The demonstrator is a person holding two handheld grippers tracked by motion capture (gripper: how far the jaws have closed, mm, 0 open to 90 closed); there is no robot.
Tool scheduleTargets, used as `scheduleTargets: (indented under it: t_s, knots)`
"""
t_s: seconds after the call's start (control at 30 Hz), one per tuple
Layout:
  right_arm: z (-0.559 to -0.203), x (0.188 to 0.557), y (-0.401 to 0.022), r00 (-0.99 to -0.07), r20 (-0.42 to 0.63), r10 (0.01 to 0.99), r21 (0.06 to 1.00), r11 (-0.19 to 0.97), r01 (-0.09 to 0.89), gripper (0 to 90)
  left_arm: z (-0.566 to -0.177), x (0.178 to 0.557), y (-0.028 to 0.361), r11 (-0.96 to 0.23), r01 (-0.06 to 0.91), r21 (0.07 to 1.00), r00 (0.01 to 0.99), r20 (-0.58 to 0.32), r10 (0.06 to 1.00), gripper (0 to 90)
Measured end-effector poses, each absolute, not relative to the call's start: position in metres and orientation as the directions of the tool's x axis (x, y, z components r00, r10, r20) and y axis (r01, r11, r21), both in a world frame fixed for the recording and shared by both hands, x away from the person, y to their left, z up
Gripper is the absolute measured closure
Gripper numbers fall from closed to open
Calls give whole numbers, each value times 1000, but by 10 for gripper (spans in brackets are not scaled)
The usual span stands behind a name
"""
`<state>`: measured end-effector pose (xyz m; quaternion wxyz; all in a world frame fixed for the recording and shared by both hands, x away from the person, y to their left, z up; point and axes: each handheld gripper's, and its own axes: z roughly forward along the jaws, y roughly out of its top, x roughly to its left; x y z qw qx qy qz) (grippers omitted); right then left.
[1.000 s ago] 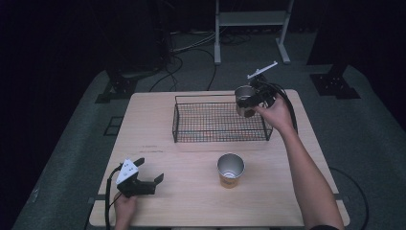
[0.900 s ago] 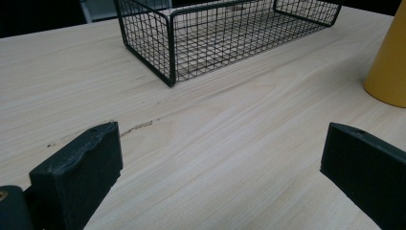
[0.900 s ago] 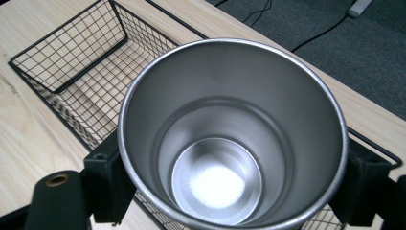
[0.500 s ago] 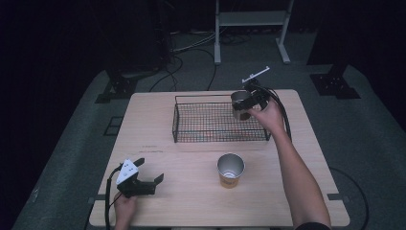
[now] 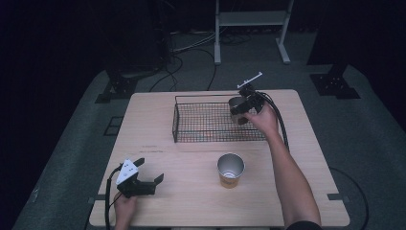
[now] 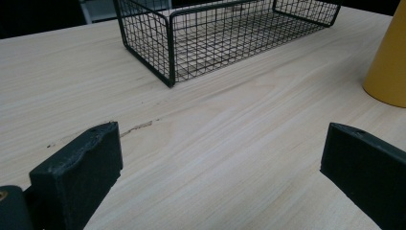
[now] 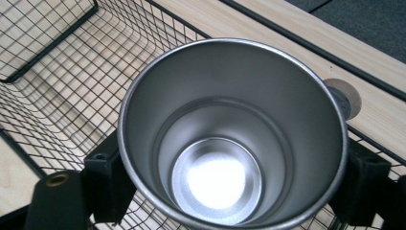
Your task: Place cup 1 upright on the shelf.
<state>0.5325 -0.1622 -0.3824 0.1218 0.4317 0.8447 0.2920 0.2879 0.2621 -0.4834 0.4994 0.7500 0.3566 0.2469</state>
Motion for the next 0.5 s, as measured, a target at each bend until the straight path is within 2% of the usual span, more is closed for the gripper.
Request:
scheduleTargets:
  t_s: [0.5]
  knots:
    - [-404,538,-161,-579,45,814,557,460,692,175,-483,288,262,-250,287,925,625,17,781,0]
